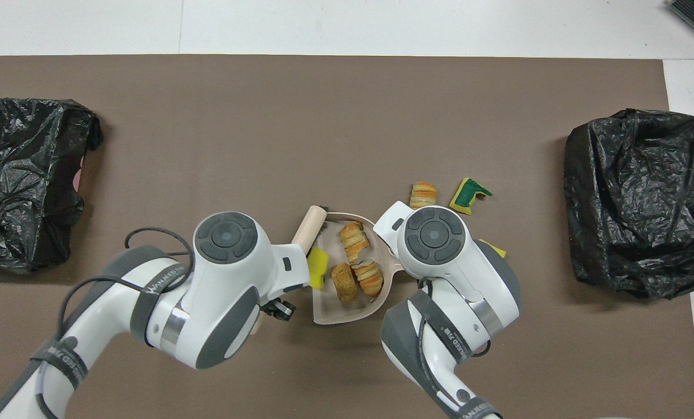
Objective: Sweep and dump trash in bin
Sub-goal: 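Sweep the yellow sponge piece into the dustpan with the left gripper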
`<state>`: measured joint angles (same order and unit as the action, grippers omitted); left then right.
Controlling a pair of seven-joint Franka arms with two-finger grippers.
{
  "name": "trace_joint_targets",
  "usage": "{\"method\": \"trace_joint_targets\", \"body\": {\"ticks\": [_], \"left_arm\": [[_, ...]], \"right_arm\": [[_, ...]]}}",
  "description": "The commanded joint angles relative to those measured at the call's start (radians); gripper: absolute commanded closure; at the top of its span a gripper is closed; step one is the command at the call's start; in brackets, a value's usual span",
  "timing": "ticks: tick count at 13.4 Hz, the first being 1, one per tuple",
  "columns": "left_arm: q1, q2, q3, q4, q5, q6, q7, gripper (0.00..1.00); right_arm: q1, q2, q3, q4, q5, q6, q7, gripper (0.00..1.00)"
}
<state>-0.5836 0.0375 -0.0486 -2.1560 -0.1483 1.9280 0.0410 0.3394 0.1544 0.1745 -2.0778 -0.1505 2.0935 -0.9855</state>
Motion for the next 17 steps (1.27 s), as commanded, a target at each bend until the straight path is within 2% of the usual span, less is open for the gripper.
{"method": "trace_joint_targets", "body": {"ticks": [1, 2, 6, 8, 10, 13, 17], "left_arm": [[-0.056, -0.041, 0.019, -0.012, -0.135, -0.003, -0.039, 1.0], [-0.053, -0.042, 0.021, 0.014, -0.183, -0.004, -0.085, 1.0], [-0.016, -0.091, 0.029, 0.036, -0.188, -0.032, -0.185, 1.0], [0.049, -0.152, 0.029, 0.056, -0.188, -0.093, -0.197, 1.0], [0.067, -0.182, 0.029, 0.067, -0.177, -0.197, -0.24, 1.0], [0.05, -0.231, 0.02, 0.016, -0.082, -0.222, -0.404, 1.0], [0.054, -0.261, 0.019, -0.1, -0.08, -0.204, -0.451, 1.0]], "right_arm": [[-0.006, 0.007, 0.005, 0.002, -0.02, -0.013, -0.007, 1.0], [-0.008, 0.007, 0.005, 0.004, -0.02, -0.016, -0.008, 1.0], [-0.011, 0.01, 0.005, 0.005, -0.02, -0.018, -0.018, 1.0], [-0.011, 0.011, 0.005, 0.007, -0.021, -0.019, -0.018, 1.0], [-0.013, 0.011, 0.005, 0.015, -0.02, -0.026, -0.021, 1.0], [-0.032, 0.004, 0.005, 0.025, -0.02, -0.032, -0.056, 1.0], [-0.04, -0.001, 0.005, 0.019, -0.02, -0.033, -0.07, 1.0]]}}
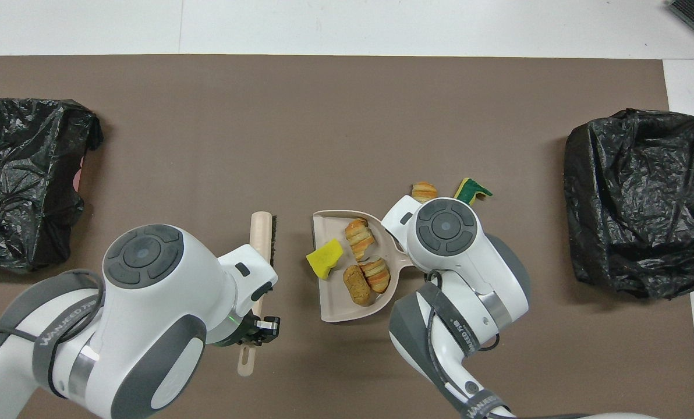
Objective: Sweep and dump trash in bin
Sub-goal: 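Sweep the yellow sponge piece into the dustpan with the left gripper, then carry the dustpan with the right gripper over the nearer black bin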
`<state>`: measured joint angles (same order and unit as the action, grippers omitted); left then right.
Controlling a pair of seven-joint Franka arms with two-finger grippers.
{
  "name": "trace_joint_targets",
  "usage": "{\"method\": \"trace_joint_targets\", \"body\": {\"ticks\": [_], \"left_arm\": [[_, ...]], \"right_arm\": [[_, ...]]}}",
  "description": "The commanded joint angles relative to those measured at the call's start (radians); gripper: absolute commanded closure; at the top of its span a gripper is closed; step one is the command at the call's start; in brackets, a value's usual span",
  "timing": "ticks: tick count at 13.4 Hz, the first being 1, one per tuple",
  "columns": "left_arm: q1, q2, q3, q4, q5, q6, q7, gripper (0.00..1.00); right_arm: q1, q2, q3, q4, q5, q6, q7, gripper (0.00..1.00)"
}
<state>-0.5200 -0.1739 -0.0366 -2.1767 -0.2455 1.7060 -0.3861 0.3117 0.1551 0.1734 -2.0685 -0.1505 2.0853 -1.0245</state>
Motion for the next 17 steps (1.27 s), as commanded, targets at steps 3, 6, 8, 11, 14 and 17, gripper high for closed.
{"method": "trace_joint_targets", "body": {"ticks": [3, 6, 8, 11, 14, 17], "left_arm": [[-0.066, -0.091, -0.037, -0.176, 0.017, 0.085, -0.118, 1.0], [-0.188, -0.102, -0.078, -0.241, 0.017, 0.2, -0.313, 1.0], [-0.273, -0.119, -0.08, -0.264, 0.017, 0.23, -0.361, 1.0], [-0.405, -0.118, -0.081, -0.319, 0.017, 0.354, -0.471, 1.0], [-0.448, -0.105, -0.082, -0.328, -0.003, 0.359, -0.533, 1.0], [-0.451, -0.102, -0.083, -0.354, -0.041, 0.388, -0.534, 1.0]], "right_arm": [[-0.026, -0.011, 0.006, 0.011, -0.015, -0.036, -0.034, 1.0], [-0.063, -0.016, 0.005, 0.011, 0.055, -0.021, -0.098, 1.0], [-0.091, -0.02, 0.006, 0.018, 0.081, -0.024, -0.14, 1.0], [-0.137, -0.031, 0.005, 0.083, 0.092, -0.083, -0.235, 1.0], [-0.204, -0.029, 0.003, 0.183, 0.104, -0.197, -0.377, 1.0], [-0.299, -0.023, 0.003, 0.266, 0.14, -0.296, -0.492, 1.0]]}}
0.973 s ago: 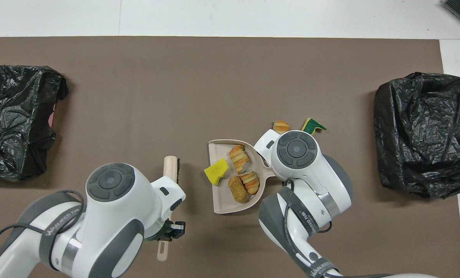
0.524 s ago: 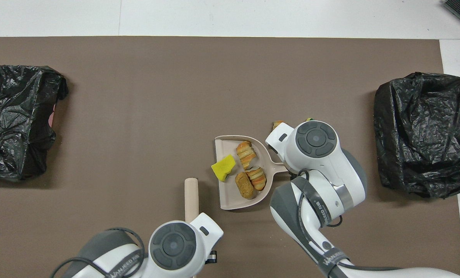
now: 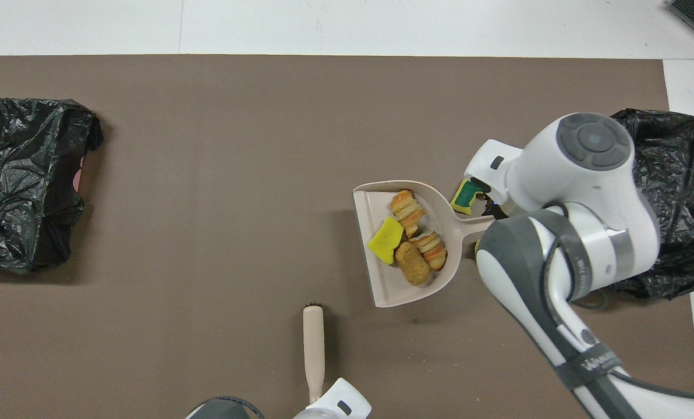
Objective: Sweep and dump trash in bin
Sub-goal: 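Carry the dustpan with the right gripper over the nearer black bin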
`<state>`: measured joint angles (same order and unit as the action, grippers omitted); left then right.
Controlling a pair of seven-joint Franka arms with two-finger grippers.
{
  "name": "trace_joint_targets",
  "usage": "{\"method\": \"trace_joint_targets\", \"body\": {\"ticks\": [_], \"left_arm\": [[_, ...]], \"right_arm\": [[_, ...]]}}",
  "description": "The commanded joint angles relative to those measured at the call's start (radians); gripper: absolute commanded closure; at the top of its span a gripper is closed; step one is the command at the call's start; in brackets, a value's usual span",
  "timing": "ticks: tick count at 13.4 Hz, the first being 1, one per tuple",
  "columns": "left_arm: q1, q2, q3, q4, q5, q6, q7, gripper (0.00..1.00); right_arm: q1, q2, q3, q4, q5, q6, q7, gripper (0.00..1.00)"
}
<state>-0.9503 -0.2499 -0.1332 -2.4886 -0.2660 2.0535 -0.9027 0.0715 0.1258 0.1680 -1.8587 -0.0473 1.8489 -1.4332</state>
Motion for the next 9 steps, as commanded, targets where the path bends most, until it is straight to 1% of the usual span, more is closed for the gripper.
{"method": "trace_joint_targets", "body": {"ticks": [1, 3, 4, 5, 6, 7, 9], "left_arm": [[-0.021, -0.026, 0.014, -0.044, -0.021, 0.042, -0.019, 1.0], [-0.048, -0.025, 0.015, -0.053, -0.036, 0.062, -0.019, 1.0], [-0.05, -0.022, 0.015, -0.059, -0.036, 0.076, -0.019, 0.94], [-0.048, -0.022, 0.015, -0.059, -0.036, 0.076, -0.019, 0.75], [-0.048, -0.022, 0.015, -0.061, -0.036, 0.076, -0.018, 0.72], [-0.047, -0.02, 0.015, -0.059, -0.036, 0.076, -0.016, 0.72], [-0.038, -0.019, 0.017, -0.059, -0.036, 0.071, -0.013, 0.71]], "right_arm": [[-0.088, 0.003, 0.007, 0.073, 0.043, -0.068, -0.117, 1.0], [-0.166, 0.005, 0.004, 0.114, 0.078, -0.097, -0.199, 1.0], [-0.203, 0.005, 0.002, 0.134, 0.081, -0.115, -0.225, 1.0], [-0.246, 0.005, 0.002, 0.148, 0.08, -0.132, -0.231, 1.0], [-0.284, 0.003, 0.001, 0.162, 0.072, -0.14, -0.233, 1.0], [-0.329, 0.005, -0.001, 0.176, 0.057, -0.142, -0.24, 1.0], [-0.407, 0.006, -0.001, 0.179, 0.029, -0.142, -0.321, 1.0]]}}
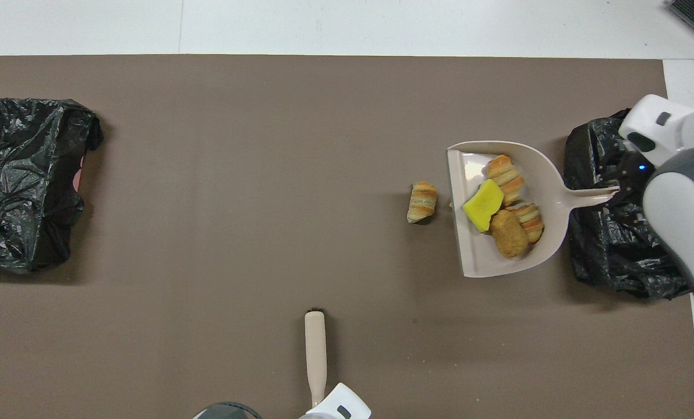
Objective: Sweep and dump trash in bin
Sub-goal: 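Carry the dustpan with the right gripper over the nearer black bin, then tip the dustpan with the right gripper to dump trash into the bin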
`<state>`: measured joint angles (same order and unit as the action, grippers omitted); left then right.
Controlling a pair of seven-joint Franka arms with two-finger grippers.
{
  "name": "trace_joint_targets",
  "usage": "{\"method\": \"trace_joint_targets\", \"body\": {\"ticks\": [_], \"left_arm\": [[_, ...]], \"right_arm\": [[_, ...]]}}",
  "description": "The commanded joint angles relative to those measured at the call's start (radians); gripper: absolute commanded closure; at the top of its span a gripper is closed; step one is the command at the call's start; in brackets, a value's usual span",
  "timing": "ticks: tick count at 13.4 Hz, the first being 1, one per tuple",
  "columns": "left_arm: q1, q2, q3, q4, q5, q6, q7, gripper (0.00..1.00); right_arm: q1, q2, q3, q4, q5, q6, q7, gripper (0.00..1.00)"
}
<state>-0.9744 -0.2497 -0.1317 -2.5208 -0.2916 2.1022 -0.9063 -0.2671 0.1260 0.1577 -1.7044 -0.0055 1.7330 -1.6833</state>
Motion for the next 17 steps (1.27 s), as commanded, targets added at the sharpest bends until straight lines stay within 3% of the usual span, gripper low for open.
{"method": "trace_joint_targets", "body": {"ticks": [1, 2, 5, 6, 8, 13, 15, 17], "left_arm": [[-0.01, -0.016, 0.017, -0.027, -0.011, 0.018, 0.0, 0.68], [-0.003, -0.002, 0.018, -0.018, -0.011, 0.019, 0.007, 0.61], [0.06, 0.038, 0.018, 0.051, -0.001, 0.01, 0.038, 0.11], [0.089, 0.055, 0.02, 0.077, 0.005, 0.007, 0.088, 0.0], [0.161, 0.06, 0.021, 0.135, 0.038, -0.014, 0.153, 0.0], [0.428, 0.076, 0.023, 0.383, 0.098, -0.247, 0.453, 0.0], [0.503, 0.082, 0.026, 0.451, 0.191, -0.304, 0.524, 0.0], [0.604, 0.083, 0.026, 0.506, 0.209, -0.352, 0.639, 0.0]], "right_arm": [[-0.108, 0.007, 0.006, 0.025, -0.019, -0.026, -0.1, 1.0], [-0.157, 0.011, 0.0, 0.04, -0.021, -0.026, -0.113, 1.0], [-0.27, 0.035, -0.001, 0.101, -0.12, -0.023, -0.168, 1.0], [-0.291, 0.041, -0.006, 0.12, -0.149, -0.014, -0.174, 1.0], [-0.316, 0.063, -0.013, 0.146, -0.233, 0.032, -0.165, 1.0], [-0.272, 0.07, -0.004, 0.134, -0.641, 0.177, -0.014, 1.0], [-0.232, 0.063, -0.004, 0.106, -0.784, 0.18, 0.12, 1.0], [-0.181, 0.06, -0.004, 0.103, -0.91, 0.158, 0.159, 1.0]]}}
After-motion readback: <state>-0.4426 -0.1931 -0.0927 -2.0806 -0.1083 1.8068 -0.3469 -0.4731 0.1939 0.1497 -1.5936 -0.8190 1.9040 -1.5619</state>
